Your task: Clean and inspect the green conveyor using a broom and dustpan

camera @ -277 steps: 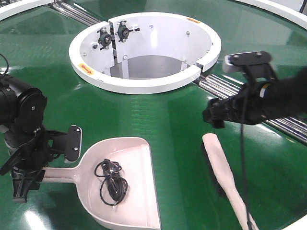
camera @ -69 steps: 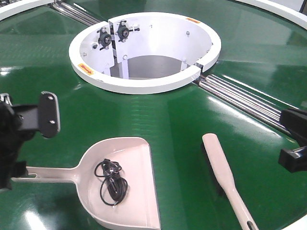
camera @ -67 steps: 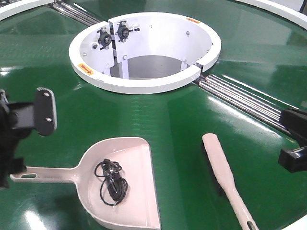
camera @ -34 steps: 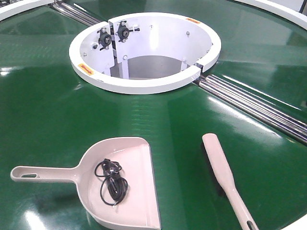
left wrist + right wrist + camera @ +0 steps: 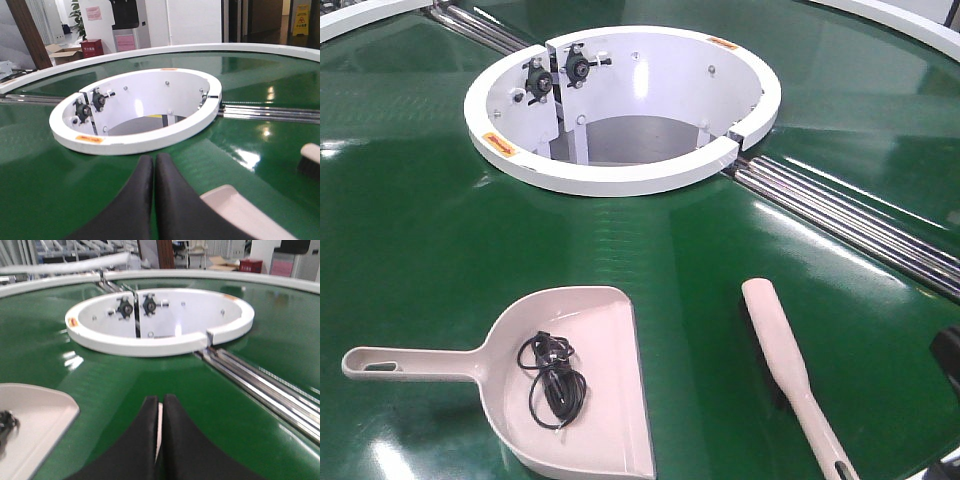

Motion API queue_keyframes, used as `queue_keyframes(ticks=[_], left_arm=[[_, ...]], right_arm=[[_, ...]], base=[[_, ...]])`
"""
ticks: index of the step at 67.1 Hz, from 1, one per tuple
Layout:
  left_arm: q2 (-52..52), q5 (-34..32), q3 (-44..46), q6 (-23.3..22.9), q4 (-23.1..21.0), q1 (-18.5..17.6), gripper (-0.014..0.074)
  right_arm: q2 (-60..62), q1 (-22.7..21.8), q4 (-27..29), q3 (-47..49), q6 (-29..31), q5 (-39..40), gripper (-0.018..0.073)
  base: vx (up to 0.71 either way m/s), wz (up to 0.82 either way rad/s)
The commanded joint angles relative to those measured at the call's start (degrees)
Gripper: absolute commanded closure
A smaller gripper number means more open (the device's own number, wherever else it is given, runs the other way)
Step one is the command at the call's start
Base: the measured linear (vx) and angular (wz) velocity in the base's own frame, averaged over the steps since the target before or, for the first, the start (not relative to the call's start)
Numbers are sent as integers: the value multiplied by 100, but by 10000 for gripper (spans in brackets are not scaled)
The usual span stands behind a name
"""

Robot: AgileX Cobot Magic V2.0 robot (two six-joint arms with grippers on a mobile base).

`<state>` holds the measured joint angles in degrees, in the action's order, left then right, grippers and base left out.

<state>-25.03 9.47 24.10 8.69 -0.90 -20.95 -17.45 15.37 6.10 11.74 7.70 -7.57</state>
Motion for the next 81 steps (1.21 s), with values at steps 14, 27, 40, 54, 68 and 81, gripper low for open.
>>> queue_keyframes(ticks=[14,27,40,54,68,81], left_arm=[[551,-1029,-596,-22,-65,-48,619],[538,-1003,-596,-22,-65,-48,620],[538,-1003,-596,-22,-65,-48,620],[551,-1002,-596,-22,-65,2,620],[684,-724,-830,-22,-69,918,620],[1938,-834,-2107,-26,-117,1579,620]], right_arm=[[-35,-15,-3,50,36,727,565],[-35,-15,-3,50,36,716,565],[-35,-15,-3,50,36,716,565],[-35,-15,-3,50,36,716,565],[-35,-15,-3,50,36,714,565],[-35,-15,-3,50,36,714,565]], base=[[0,0],[0,0],[0,0],[0,0],[0,0],[0,0]])
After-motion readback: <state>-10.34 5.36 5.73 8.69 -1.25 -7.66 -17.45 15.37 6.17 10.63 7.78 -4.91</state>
